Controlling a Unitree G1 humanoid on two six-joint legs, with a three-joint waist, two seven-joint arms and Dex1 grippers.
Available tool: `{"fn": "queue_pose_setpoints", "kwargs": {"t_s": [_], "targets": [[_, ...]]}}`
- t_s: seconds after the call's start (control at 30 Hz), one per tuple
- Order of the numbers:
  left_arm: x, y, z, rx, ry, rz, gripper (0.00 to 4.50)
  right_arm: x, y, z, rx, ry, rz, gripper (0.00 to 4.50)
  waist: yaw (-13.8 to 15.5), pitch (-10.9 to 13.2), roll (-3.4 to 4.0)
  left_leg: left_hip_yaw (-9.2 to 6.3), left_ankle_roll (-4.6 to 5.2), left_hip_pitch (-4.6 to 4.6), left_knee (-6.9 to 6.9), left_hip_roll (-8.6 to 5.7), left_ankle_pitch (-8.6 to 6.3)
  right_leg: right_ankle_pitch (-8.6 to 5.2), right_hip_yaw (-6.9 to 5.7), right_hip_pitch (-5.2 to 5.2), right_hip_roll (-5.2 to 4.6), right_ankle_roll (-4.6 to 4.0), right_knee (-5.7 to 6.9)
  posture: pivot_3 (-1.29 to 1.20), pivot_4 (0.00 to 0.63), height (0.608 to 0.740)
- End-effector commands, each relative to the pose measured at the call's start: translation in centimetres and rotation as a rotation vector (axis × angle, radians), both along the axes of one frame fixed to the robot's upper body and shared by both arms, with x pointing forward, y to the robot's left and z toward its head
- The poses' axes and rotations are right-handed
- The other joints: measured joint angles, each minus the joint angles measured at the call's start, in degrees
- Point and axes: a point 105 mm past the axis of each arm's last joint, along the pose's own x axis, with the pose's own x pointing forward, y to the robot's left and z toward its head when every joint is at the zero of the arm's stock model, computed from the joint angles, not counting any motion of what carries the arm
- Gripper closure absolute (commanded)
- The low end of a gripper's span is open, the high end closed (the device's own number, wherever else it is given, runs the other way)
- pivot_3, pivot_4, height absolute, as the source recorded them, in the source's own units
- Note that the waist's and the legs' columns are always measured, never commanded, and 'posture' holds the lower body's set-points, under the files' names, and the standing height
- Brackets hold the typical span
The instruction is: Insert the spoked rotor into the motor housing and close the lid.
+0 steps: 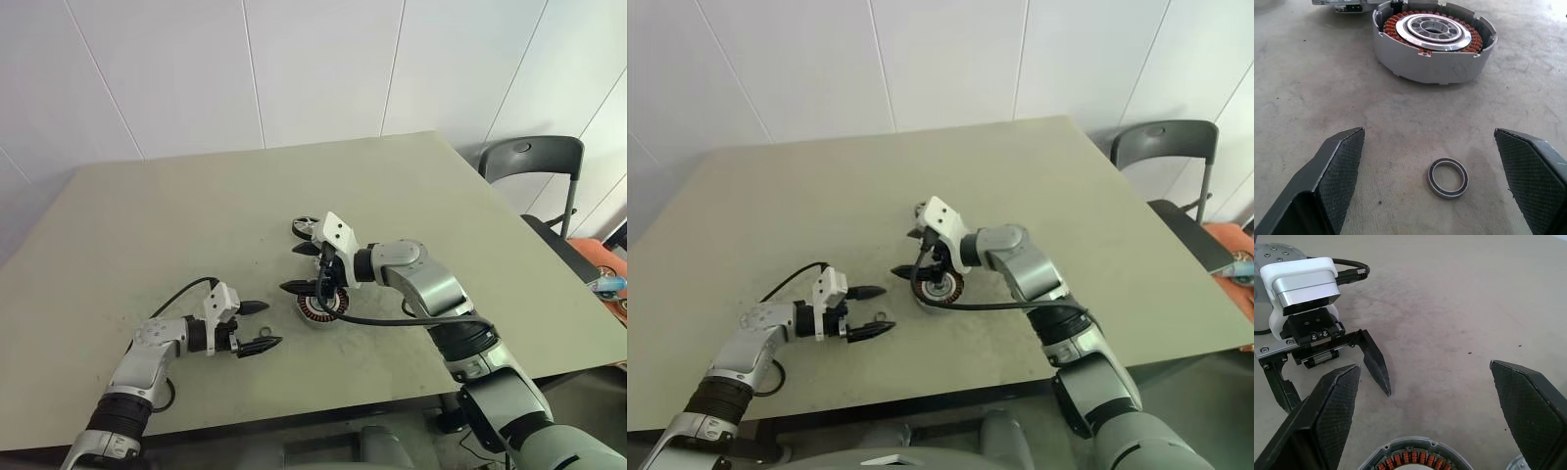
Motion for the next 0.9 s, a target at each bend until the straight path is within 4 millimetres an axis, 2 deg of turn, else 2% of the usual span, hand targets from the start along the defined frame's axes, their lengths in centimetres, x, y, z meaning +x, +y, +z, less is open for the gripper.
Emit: {"fn": "queue_pose_setpoints", "kwargs": {"t_s": [0.03,0.13,0.23,0.57,0.73,0.9], "targets": [[-1.5,0.1,-2.3,0.099,0.059,-0.052,0.0,0.0,0.4,1.0,0.02,-0.044,0.017,0.03,0.0,0.0,0.0,0.0,0.0,0.0,0.0,0.0,0.0,0.0,0.0,0.0,0.0,0.0,0.0,0.0,0.0,0.74],[-1.8,0.5,-3.1,0.143,0.062,-0.056,0.0,0.0,0.4,1.1,0.022,-0.046,0.016,0.03,-0.1,0.0,0.06,0.01,0.0,0.05,-0.01,0.0,0.0,0.0,0.0,0.04,0.0,0.0,0.0,0.0,0.0,0.74],[-1.5,0.5,-3.2,0.142,0.058,-0.046,0.62,0.1,0.4,1.1,0.022,-0.048,0.016,0.0,-0.1,-0.1,0.08,0.01,0.0,0.09,0.0,0.01,0.0,0.0,0.0,0.07,0.0,0.0,0.02,0.0,0.0,0.74],[-1.4,0.4,-2.9,0.119,0.058,-0.042,3.71,0.2,0.4,1.1,0.019,-0.052,0.015,0.0,-0.1,-0.1,0.11,0.02,0.04,0.1,-0.04,0.0,-0.04,-0.01,0.0,0.09,-0.01,0.02,-0.04,0.0,0.0,0.74],[-1.4,0.4,-2.7,0.117,0.043,-0.036,3.78,0.1,0.4,1.0,0.018,-0.051,0.016,0.0,-0.2,-0.1,0.11,0.02,0.06,0.1,-0.05,0.0,-0.05,-0.02,0.0,0.08,-0.01,0.02,-0.04,0.0,0.0,0.74],[1.1,1.0,-0.5,0.075,-0.031,0.039,3.78,0.2,0.4,1.0,0.016,-0.05,0.015,0.0,0.0,-0.1,0.11,0.03,0.06,0.1,-0.03,0.0,-0.05,-0.02,0.0,0.08,-0.01,0.03,-0.03,0.0,0.0,0.74]]}}
